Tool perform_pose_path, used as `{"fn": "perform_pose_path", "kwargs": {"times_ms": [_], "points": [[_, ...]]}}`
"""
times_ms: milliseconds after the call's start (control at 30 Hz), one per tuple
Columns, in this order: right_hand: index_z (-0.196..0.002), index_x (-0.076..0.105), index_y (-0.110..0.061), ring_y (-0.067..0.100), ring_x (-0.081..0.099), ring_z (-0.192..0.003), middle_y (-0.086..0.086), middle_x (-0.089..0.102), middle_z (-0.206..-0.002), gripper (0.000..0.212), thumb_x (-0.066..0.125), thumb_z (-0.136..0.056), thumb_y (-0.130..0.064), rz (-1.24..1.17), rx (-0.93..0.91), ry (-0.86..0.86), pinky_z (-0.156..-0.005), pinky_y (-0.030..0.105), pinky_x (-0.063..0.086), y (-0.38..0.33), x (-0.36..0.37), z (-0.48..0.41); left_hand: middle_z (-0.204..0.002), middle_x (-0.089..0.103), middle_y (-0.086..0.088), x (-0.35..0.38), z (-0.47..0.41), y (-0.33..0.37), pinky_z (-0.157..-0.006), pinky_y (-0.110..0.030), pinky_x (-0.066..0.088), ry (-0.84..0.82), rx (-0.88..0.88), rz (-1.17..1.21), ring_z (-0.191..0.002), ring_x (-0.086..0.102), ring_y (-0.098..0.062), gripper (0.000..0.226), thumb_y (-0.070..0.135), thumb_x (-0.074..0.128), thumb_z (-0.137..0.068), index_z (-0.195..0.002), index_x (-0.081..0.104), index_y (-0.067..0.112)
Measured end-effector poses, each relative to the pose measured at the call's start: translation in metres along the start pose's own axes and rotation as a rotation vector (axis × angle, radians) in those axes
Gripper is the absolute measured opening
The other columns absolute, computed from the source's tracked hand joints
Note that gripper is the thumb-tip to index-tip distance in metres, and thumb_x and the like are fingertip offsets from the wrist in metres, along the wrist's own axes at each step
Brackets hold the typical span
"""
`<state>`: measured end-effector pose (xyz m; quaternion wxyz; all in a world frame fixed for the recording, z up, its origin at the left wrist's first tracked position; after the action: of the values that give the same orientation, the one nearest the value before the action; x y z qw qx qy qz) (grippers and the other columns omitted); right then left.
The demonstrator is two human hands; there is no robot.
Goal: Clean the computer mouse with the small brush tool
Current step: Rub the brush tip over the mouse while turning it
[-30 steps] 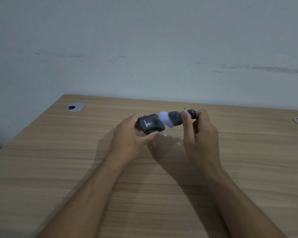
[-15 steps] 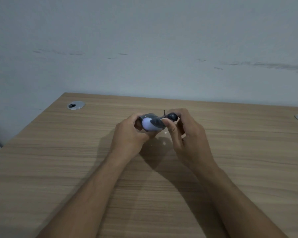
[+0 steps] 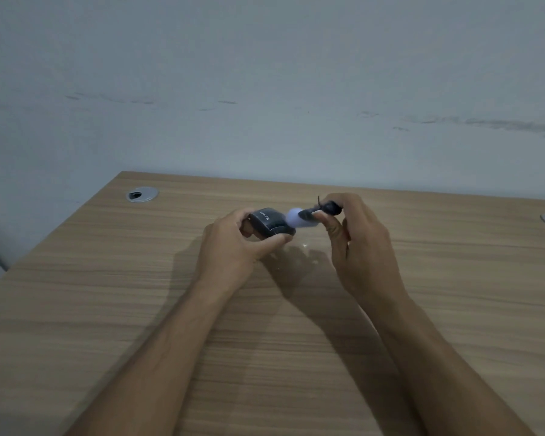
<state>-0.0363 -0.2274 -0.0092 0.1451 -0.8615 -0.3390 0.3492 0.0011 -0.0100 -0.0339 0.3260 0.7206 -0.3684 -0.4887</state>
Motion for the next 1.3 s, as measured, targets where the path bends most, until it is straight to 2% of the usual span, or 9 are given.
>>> {"fn": "perform_pose_path", "kwargs": {"times_ms": [133,300,500,633,767,900,1067,1167,1300], "points": [[-0.121,0.068,-0.014,-0.002,0.056,-0.076,-0.01,0.069,-0.107,0.019,0.062,-0.111,-0.029,-0.081,-0.068,-0.066,-0.074,0.013,0.041,-0.013,0.001,0.005,-0.09,0.079,0.015,0.003,0.0,0.002,-0.065,-0.015,0.048,-0.032,0.007,-0.009,-0.084,0.07,0.003,0.053,0.054,0.101,-0.071,-0.114,0.084,0.027],[-0.117,0.066,-0.016,0.003,0.046,-0.075,-0.01,0.068,-0.106,0.018,0.062,-0.111,-0.033,0.009,0.058,-0.012,-0.076,0.026,0.04,0.004,0.004,0.002,-0.096,0.082,0.013,0.0,0.001,0.001,-0.071,-0.011,0.051,-0.01,0.029,-0.004,-0.091,0.074,0.002,0.05,0.052,0.1,-0.072,-0.115,0.084,0.031],[-0.116,0.066,-0.013,0.001,0.048,-0.077,-0.012,0.063,-0.098,0.022,0.06,-0.111,-0.034,-0.021,-0.077,-0.064,-0.072,0.019,0.038,-0.019,0.008,0.007,-0.1,0.076,0.011,0.008,0.0,0.004,-0.09,-0.045,0.06,-0.006,0.069,-0.05,-0.103,0.071,-0.022,0.057,0.055,0.099,-0.069,-0.12,0.081,0.036],[-0.113,0.063,-0.018,0.007,0.049,-0.074,-0.016,0.06,-0.094,0.021,0.061,-0.111,-0.038,-0.009,0.103,0.049,-0.073,0.024,0.038,0.001,0.005,0.0,-0.088,0.064,0.027,0.008,0.003,0.005,-0.095,-0.052,0.056,0.007,0.134,-0.111,-0.102,0.066,-0.02,0.056,0.053,0.099,-0.072,-0.122,0.079,0.038],[-0.11,0.066,-0.012,-0.011,0.048,-0.074,-0.021,0.052,-0.088,0.019,0.063,-0.11,-0.031,-0.015,-0.057,0.007,-0.071,0.008,0.034,-0.018,0.003,0.005,-0.109,0.074,0.021,0.013,0.001,0.006,-0.103,-0.06,0.054,-0.016,0.181,-0.131,-0.113,0.066,-0.018,0.053,0.042,0.099,-0.074,-0.121,0.074,0.043],[-0.11,0.066,-0.015,0.0,0.045,-0.065,-0.021,0.052,-0.081,0.021,0.064,-0.11,-0.037,0.003,0.094,0.089,-0.068,0.021,0.035,-0.003,0.004,-0.001,-0.116,0.068,0.026,0.011,0.005,0.011,-0.106,-0.048,0.041,-0.019,0.233,-0.184,-0.115,0.062,-0.012,0.055,0.031,0.096,-0.079,-0.127,0.072,0.041],[-0.109,0.066,-0.012,-0.009,0.047,-0.068,-0.035,0.044,-0.086,0.022,0.062,-0.109,-0.033,-0.019,-0.094,0.062,-0.068,0.008,0.034,-0.024,-0.003,0.002,-0.12,0.066,0.02,0.016,0.005,0.016,-0.105,-0.056,0.047,-0.07,0.314,-0.236,-0.123,0.06,-0.018,0.054,0.024,0.095,-0.081,-0.128,0.07,0.033],[-0.108,0.067,-0.014,0.005,0.039,-0.062,-0.032,0.042,-0.078,0.019,0.066,-0.109,-0.032,0.019,0.037,0.123,-0.064,0.015,0.03,-0.006,-0.003,-0.003,-0.119,0.066,0.021,0.017,0.006,0.015,-0.097,-0.049,0.044,-0.078,0.389,-0.256,-0.117,0.058,-0.014,0.063,0.022,0.093,-0.079,-0.134,0.068,0.038],[-0.102,0.063,-0.021,0.016,0.052,-0.058,-0.007,0.056,-0.067,0.017,0.061,-0.111,-0.036,-0.075,0.095,0.147,-0.058,0.026,0.04,0.004,-0.015,0.001,-0.121,0.067,0.022,0.014,0.009,0.016,-0.092,-0.047,0.043,-0.095,0.46,-0.233,-0.114,0.058,-0.012,0.064,0.025,0.092,-0.082,-0.139,0.069,0.038]]}}
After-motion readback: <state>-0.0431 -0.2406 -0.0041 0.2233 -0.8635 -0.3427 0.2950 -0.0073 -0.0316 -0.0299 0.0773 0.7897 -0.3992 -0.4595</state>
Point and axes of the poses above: each hand's wrist, its own z-axis away from the middle knuckle, its own x-axis out of the palm, y = z × x, the point moved 4 cm from there along -z, towards the middle knuckle
